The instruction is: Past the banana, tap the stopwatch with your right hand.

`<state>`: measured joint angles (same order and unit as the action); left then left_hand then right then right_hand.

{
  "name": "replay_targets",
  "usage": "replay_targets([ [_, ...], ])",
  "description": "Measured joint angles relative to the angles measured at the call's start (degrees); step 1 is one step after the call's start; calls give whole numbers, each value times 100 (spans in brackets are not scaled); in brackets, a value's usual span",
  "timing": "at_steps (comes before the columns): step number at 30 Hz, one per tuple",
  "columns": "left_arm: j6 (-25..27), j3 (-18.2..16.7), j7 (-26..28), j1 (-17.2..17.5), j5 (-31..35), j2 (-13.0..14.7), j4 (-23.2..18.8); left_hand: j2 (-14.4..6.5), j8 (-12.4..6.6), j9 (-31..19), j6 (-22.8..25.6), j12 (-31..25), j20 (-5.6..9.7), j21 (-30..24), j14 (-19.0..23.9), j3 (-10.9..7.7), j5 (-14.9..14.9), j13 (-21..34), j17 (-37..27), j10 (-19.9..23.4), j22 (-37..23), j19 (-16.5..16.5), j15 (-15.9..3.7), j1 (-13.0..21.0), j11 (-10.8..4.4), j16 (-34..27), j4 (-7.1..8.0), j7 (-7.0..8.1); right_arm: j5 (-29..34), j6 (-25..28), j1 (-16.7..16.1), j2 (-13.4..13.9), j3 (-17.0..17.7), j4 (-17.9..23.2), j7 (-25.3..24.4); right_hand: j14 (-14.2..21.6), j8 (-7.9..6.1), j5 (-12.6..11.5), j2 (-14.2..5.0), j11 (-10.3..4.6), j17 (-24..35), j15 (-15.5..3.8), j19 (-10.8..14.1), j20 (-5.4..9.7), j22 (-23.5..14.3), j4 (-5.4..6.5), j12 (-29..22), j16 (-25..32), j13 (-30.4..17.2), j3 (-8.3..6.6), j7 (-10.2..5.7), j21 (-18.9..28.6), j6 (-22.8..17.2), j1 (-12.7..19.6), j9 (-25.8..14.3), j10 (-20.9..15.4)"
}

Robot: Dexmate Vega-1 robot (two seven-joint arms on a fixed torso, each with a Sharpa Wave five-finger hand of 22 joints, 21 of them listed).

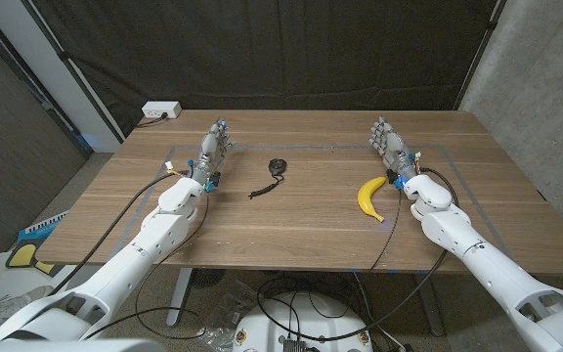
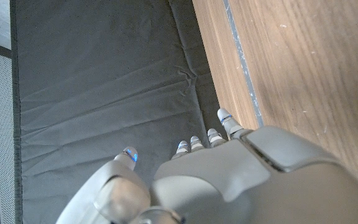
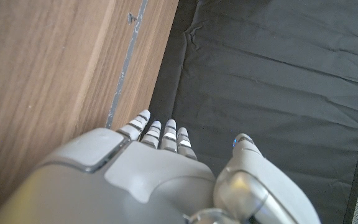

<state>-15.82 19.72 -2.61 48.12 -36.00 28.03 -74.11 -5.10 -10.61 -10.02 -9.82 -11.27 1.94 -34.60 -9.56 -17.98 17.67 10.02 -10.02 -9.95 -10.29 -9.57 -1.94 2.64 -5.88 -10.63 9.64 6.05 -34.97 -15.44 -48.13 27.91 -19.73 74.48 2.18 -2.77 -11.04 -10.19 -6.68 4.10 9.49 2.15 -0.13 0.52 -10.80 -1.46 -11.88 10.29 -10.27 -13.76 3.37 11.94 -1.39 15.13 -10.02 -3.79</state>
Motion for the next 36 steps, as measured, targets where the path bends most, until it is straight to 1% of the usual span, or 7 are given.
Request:
replay_targets([
  [4, 64, -116, -68, 10, 101, -99, 22, 1, 0, 0, 0, 0, 0, 0, 0, 0, 0, 0, 0, 0, 0, 0, 0, 0, 0, 0, 0, 0, 204, 125, -20, -66, 93, 32, 17, 35, 0, 0, 7, 27, 0, 2, 43, -42, -1, -45, -4, 11, -2, -38, -3, 0, -24, 67, -27, -42],
  [7, 123, -214, -127, 22, 196, -183, 41, 1, -24, 0, 0, 0, 0, 0, 0, -16, 0, 0, 0, 0, 0, 0, 0, 1, 1, 0, -17, 0, 436, 254, -52, -96, 153, 132, -3, 1, 24, 0, 12, 24, 0, 35, 60, -63, -1, -100, 41, 11, -1, -32, -2, 0, 73, 83, -27, 101],
  [15, 230, -418, -262, 42, 394, -358, 68, 3, -25, 1, 0, 0, 0, 0, 1, -16, 0, -1, 0, 0, 1, 1, 0, 3, 2, 0, -17, -1, 1089, 597, -125, -94, 226, 469, -151, -29, 45, 0, 9, 19, -1, 65, 39, -83, 0, -139, 45, -13, -1, -40, -1, 0, 131, 126, -26, 171],
  [17, 263, -481, -306, 52, 458, -411, 76, 47, -25, 1, 0, 0, -1, 0, 0, -16, 0, -1, 0, 0, 1, 1, 0, 47, 2, 0, -17, -1, 1266, 673, -139, -84, 227, 548, -183, -29, 45, 0, 9, 19, -1, 65, 39, -83, 0, -139, 45, -13, -1, -40, -1, 0, 131, 126, -26, 171],
  [20, 289, -538, -337, 59, 506, -456, 81, 47, -25, -23, 0, -10, -1, 0, 1, -16, 0, -1, 0, 5, 1, 1, 0, 47, 50, 0, -17, -1, 1505, 759, -150, -75, 228, 640, -228, -29, 45, 0, 8, 19, -1, 65, 39, -83, 0, -148, 45, -13, -1, -49, -1, 0, 131, 127, -26, 170],
  [27, 356, -686, -435, 89, 634, -573, 89, 31, -25, -26, -1, -43, -1, 0, 1, -15, 0, 12, 1, 15, 1, 1, 0, 62, 144, -44, -17, 60, 2033, 916, -155, -47, 165, 872, -312, 2, 45, 1, -13, 37, -2, 95, 61, -104, 0, -187, 45, -13, -1, -88, -22, 0, 109, 209, -26, 146],
  [36, 408, -833, -517, 132, 733, -663, 90, -23, -25, -26, 0, -43, -31, 0, 1, -15, 0, 27, 1, 12, 2, -29, 0, 114, 201, -44, -17, 60, 2745, 1101, -115, 18, -4, 1180, -400, 37, 22, 1, -36, 17, -2, 62, 82, -83, 1, -204, 21, -13, 0, -106, -52, 42, 79, 232, -25, 65],
])
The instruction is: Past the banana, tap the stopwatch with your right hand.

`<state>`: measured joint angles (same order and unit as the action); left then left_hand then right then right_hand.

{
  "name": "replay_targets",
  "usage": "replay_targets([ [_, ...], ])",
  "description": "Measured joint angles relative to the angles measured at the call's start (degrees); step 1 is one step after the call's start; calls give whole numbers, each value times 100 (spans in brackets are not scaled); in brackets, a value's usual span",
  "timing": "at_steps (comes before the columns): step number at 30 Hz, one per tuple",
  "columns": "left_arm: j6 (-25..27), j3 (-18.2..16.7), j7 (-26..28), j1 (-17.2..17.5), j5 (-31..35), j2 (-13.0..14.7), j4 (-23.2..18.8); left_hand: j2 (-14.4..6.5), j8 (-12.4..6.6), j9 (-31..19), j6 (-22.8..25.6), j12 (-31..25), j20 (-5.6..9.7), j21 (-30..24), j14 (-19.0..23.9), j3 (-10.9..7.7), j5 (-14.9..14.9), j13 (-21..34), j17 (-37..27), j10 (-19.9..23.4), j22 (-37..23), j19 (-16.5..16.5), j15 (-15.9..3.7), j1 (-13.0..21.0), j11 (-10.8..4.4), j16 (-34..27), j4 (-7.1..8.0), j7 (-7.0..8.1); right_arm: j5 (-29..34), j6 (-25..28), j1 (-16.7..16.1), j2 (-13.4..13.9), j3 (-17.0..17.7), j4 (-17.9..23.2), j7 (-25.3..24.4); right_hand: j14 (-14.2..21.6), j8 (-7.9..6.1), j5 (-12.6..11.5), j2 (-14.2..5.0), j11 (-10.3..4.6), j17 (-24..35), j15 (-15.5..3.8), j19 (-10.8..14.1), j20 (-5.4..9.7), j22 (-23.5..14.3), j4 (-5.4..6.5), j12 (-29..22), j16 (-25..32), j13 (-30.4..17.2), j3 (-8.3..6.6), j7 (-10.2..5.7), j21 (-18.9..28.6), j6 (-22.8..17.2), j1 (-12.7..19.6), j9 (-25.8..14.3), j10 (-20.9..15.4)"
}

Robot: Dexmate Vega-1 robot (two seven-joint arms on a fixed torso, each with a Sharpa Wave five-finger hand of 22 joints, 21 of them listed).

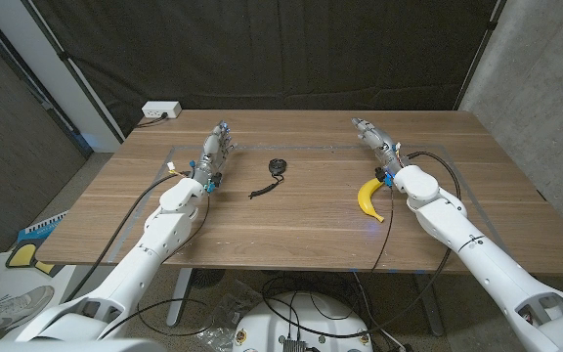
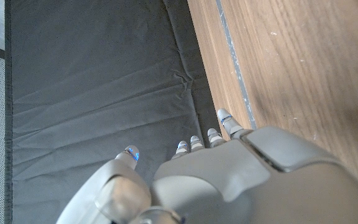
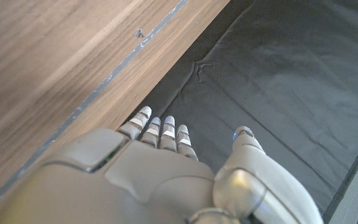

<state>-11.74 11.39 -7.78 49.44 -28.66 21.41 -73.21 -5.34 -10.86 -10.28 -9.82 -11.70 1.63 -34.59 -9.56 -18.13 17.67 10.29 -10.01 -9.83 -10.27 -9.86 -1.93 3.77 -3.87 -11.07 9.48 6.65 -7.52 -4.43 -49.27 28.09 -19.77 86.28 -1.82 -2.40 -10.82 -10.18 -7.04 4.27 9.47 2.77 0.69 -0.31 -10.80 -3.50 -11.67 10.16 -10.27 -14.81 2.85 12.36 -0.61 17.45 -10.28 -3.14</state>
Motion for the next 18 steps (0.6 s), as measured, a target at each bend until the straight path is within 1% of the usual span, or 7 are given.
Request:
replay_targets([
  [6, 16, -68, -35, 33, 41, -40, -9, -15, 0, 0, 0, 0, 0, 0, 0, 0, 0, 0, 0, 0, 0, 0, 0, -16, 0, 0, 0, 0, 439, 102, 34, 31, -96, 154, -44, 28, 0, 0, 22, 20, 0, -28, 31, 31, 0, 1, -18, 0, 0, 1, -22, 0, -22, 22, 0, -20],
  [8, 16, -84, -35, 46, 41, -48, -21, -44, 0, 0, 0, 0, 0, 0, 0, 0, 0, 0, 0, 0, 0, 0, 0, -47, 0, 0, 0, -1, 549, 131, 34, 31, -96, 154, -50, 29, 0, 0, 3, 0, 0, -30, 31, 31, 0, -21, -22, 0, 0, -22, -28, 0, -33, 42, 0, -61],
  [9, 30, -100, -59, 55, 64, -51, -31, -44, 0, 0, 0, 0, 0, 0, 0, 0, 0, 0, 0, 0, 0, 0, 0, -47, 0, 0, 0, -1, 635, 157, 59, 56, -176, 271, -62, 35, -22, 0, -7, 0, 0, -24, 68, 35, 0, -23, -22, 0, 0, -20, -16, 0, -44, 52, 0, -61],
  [12, 34, -118, -63, 70, 74, -54, -45, -42, 0, 1, 0, 0, 0, 0, 0, 0, 0, 0, 0, 0, 0, 0, 0, -47, 0, 0, 0, -1, 746, 193, 77, 70, -229, 352, -76, 83, -22, 0, -7, -21, 0, -23, 94, 31, 1, -53, -44, 0, 0, 11, -30, 0, -76, 52, 0, -82],
  [13, 37, -139, -68, 95, 80, -61, -72, -42, 0, 1, 0, 0, 0, 0, 0, 0, 0, 0, 1, -12, 1, 0, 0, -47, 12, 0, 0, -1, 900, 250, 87, 77, -260, 393, -89, 84, -22, 0, -7, -29, 0, -23, 94, 31, 0, -54, -44, 6, 0, 11, -31, 0, -77, 52, 1, -94],
  [14, 39, -142, -70, 98, 83, -62, -78, -42, 0, 1, 0, 0, 0, 0, 0, 0, 0, 0, 0, -30, 0, 0, 0, -47, 30, 0, 0, -1, 926, 259, 90, 79, -272, 409, -91, 83, -22, 0, -7, -9, 0, -23, 107, 45, 1, -53, -44, 23, 0, 11, -49, 0, -94, 52, 0, -115],
  [18, 43, -184, -71, 153, 89, -66, -133, -40, 0, 1, 0, 0, 0, 0, 0, 0, 0, -1, 1, -19, 1, 0, 0, -47, 42, 0, 0, -1, 1236, 378, 128, 92, -380, 546, -113, 128, -45, 1, -10, -42, 0, -57, 144, 81, 1, -77, -44, 23, 0, -14, -49, 45, -157, 100, 1, -164],
])
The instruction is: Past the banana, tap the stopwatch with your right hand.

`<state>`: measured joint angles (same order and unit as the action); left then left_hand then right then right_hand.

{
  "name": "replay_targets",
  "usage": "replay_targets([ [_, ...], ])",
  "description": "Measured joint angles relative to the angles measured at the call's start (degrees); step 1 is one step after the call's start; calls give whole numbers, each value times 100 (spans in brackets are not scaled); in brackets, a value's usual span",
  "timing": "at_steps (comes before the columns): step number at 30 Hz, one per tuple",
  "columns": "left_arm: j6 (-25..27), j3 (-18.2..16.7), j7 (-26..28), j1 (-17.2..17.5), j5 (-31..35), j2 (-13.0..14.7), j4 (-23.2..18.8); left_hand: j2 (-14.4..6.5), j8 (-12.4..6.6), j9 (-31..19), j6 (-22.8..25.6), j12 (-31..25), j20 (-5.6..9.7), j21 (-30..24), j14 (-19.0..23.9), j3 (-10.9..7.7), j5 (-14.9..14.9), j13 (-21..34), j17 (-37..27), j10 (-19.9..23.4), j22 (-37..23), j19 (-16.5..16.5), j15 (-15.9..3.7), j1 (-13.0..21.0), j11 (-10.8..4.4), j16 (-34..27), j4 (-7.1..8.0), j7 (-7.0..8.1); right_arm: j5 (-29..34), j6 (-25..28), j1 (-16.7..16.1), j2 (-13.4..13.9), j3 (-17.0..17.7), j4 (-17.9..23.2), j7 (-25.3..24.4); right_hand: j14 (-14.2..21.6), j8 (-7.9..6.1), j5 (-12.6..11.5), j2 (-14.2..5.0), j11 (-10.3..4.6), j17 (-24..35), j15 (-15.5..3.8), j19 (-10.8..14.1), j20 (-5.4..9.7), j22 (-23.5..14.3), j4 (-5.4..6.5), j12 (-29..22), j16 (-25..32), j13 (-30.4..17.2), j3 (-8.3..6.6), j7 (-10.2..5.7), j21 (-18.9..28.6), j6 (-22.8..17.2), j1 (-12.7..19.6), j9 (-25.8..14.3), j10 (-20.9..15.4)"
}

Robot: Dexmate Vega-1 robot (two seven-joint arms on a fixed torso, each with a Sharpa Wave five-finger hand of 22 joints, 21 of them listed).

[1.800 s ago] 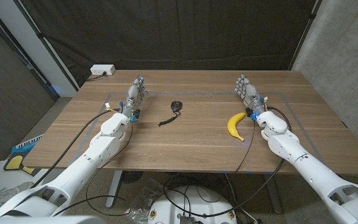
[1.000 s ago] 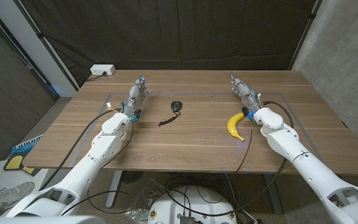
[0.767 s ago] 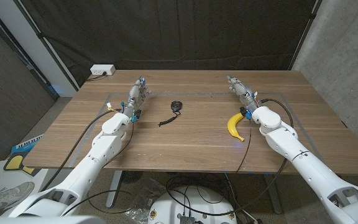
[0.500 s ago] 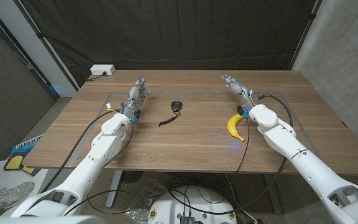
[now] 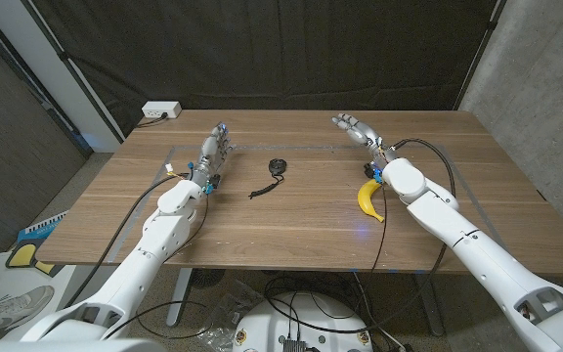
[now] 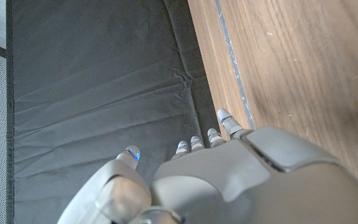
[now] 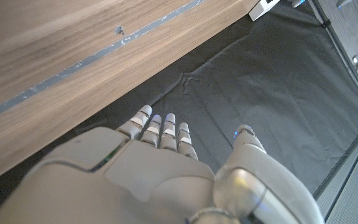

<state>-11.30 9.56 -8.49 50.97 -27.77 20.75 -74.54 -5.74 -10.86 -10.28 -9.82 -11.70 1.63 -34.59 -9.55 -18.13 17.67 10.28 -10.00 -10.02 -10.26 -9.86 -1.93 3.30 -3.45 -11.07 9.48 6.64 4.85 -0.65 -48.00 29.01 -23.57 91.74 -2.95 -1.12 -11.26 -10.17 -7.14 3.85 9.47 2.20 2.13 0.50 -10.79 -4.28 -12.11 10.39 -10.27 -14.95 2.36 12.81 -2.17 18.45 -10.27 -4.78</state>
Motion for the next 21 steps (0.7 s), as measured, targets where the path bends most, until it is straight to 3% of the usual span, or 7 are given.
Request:
replay_targets([
  [21, -21, -96, -81, 126, -9, -13, -91, 45, 0, 1, 0, -45, -21, 0, 0, 0, 0, -1, 1, 19, 1, 22, 0, 30, 18, 0, 0, -1, 1316, 726, 188, 5, -550, 644, 79, 138, 0, 3, -27, -20, -1, -26, 108, -2, 1, -23, -44, 0, 0, -24, -24, 0, -104, 28, 0, -103],
])
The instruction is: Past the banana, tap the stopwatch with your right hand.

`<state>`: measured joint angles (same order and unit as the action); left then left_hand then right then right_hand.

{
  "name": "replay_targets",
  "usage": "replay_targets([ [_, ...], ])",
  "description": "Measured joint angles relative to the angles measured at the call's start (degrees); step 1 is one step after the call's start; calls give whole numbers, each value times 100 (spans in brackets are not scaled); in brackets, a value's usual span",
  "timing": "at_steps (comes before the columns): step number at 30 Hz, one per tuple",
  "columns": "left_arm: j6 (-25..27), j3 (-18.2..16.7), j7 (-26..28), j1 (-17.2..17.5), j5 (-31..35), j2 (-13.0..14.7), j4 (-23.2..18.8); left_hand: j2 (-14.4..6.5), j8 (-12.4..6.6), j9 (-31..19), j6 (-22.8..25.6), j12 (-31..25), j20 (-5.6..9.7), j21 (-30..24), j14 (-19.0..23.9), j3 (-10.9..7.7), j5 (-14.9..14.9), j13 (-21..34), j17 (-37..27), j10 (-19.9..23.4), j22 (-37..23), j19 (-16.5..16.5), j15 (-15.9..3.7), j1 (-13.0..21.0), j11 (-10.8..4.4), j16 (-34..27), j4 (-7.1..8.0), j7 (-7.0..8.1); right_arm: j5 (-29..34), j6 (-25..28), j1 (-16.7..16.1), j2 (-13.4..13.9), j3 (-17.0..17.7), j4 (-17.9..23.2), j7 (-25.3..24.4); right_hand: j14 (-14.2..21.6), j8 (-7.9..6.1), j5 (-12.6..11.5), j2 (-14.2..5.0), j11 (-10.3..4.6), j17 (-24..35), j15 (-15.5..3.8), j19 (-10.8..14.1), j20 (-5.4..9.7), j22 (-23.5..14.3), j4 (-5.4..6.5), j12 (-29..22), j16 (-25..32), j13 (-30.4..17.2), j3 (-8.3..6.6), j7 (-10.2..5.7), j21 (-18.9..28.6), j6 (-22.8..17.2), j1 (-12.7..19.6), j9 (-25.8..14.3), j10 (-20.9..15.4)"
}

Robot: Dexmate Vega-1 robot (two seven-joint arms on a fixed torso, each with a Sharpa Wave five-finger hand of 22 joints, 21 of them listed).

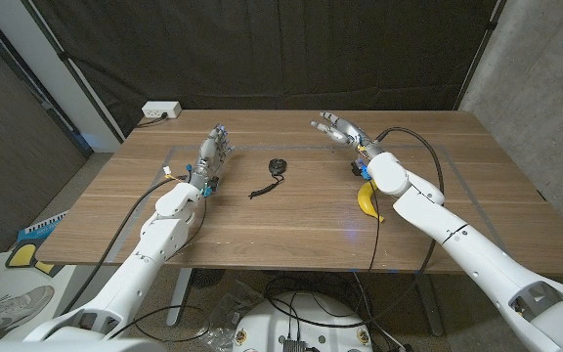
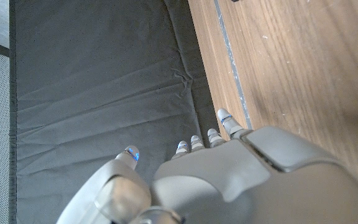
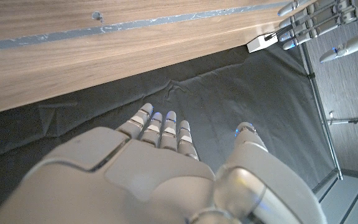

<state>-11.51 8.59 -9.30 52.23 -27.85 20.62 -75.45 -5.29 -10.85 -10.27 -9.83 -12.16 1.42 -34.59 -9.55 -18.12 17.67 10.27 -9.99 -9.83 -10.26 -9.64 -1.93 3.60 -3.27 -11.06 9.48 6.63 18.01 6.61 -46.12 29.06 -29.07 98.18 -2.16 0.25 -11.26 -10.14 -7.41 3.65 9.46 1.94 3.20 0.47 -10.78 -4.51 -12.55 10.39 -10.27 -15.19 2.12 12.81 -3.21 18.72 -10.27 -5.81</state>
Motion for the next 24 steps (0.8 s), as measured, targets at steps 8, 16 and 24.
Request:
replay_targets([
  [8, -26, -14, -30, 9, -4, 1, -1, 0, 0, 0, -13, 0, -232, 0, 0, 0, 0, 0, 0, 0, 0, -21, 0, 0, 0, 0, 0, 13, 526, 346, 70, -66, -215, 158, 84, 62, 0, 0, 57, -40, 0, 3, 86, -86, 0, -48, 0, 21, 0, 48, 26, 33, -40, 51, 0, -40],
  [16, -28, -23, -17, 16, 12, 6, 2, -1, 0, 0, 1, 0, -452, 72, -41, -2, 0, 0, -29, 8, -32, -20, 145, 0, 54, 0, -2, 126, 1080, 676, 148, -174, -429, 242, 135, 205, 0, 0, 318, -82, 29, 1, 190, -190, 0, -83, 0, 23, 0, 182, 65, 55, -141, -77, 0, -142],
  [24, -99, -56, 75, 24, 48, -18, 38, -180, -109, 1, -8, 0, -428, 112, -22, -419, -66, 28, -13, 8, -17, 1, 98, 577, 53, 0, -370, 281, 1518, 917, 237, -321, -653, 246, 163, 296, 0, 0, 453, -105, 29, -27, 261, -261, 0, -104, -28, 44, 0, 280, 56, 88, -213, -91, 0, -227],
])
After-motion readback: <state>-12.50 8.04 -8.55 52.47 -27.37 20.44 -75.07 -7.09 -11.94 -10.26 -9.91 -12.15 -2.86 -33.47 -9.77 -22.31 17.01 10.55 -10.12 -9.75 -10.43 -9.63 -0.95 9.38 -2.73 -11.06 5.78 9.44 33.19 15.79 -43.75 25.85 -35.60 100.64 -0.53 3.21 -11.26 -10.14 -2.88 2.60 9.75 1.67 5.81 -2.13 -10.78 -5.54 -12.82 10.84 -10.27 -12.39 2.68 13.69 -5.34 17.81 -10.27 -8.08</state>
